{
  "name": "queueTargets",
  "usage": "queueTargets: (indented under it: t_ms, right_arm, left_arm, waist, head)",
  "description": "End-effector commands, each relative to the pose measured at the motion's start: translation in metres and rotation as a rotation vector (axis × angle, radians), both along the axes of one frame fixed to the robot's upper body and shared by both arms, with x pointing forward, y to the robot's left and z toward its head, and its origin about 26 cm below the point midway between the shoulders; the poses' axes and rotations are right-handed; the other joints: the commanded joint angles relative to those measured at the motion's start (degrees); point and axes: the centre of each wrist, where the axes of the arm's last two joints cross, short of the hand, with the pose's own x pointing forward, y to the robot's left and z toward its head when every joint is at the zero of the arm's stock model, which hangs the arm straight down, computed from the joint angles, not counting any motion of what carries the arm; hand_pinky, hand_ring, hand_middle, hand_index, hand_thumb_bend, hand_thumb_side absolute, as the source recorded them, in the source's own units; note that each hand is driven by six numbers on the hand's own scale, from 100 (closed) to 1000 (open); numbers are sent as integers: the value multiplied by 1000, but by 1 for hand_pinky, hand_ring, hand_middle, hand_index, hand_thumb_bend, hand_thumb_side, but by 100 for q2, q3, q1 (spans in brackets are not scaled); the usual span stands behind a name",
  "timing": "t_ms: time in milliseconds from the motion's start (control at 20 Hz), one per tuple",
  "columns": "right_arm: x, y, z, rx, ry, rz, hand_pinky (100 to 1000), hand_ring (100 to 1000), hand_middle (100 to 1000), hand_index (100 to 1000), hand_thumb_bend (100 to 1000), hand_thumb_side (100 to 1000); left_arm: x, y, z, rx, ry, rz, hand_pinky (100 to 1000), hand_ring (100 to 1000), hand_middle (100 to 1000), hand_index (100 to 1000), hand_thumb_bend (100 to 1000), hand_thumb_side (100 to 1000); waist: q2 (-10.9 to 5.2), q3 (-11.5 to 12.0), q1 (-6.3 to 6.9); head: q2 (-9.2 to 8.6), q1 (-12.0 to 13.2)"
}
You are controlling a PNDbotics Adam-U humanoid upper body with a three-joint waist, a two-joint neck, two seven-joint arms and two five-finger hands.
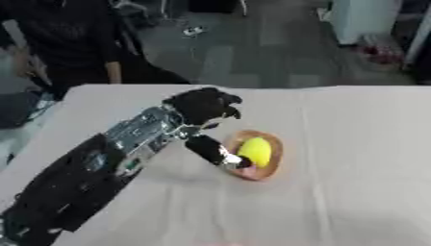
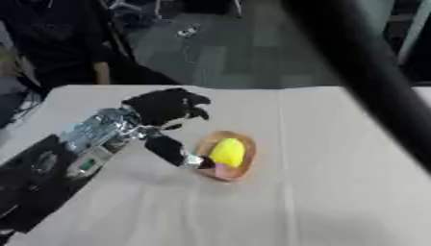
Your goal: Pick up objects on the table and place them in the box.
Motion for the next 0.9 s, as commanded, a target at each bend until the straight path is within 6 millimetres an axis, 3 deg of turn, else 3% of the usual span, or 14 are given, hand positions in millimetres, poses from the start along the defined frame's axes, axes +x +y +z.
queueTargets:
  t_ms: [50,300,350,400,650,900]
  right_arm:
    - [-4,0,0,-15,-13,-27,206,379,435,508,100,1000]
    - [-10,6,-20,-38,21,-74,199,380,436,509,100,1000]
    - [-11,7,-23,-42,22,-82,199,380,436,509,100,1000]
    - [-13,8,-27,-44,31,-93,197,380,437,509,100,1000]
    - [-20,18,-44,-63,56,-133,194,380,437,509,100,1000]
    - [-25,27,-57,-87,77,-162,191,381,439,510,100,1000]
  left_arm:
    - [-15,14,12,-86,-104,26,987,895,941,865,433,1000]
    - [-25,34,-11,-408,-344,44,749,688,836,797,397,1000]
    - [-26,35,-15,-456,-383,41,759,697,841,800,396,1000]
    - [-27,36,-17,-541,-452,42,661,611,796,774,403,1000]
    - [-27,30,-28,-870,-681,-8,613,571,773,768,405,1000]
    - [-28,22,-36,-997,-689,-40,604,553,759,769,393,1000]
  waist:
    - [-50,82,-62]
    - [-40,371,-205]
    - [-39,392,-215]
    - [-41,462,-251]
    - [-42,691,-357]
    - [-55,852,-393]
  head:
    - [-56,-180]
    - [-153,-480]
    - [-160,-498]
    - [-162,-550]
    - [-58,-782]
    - [175,-835]
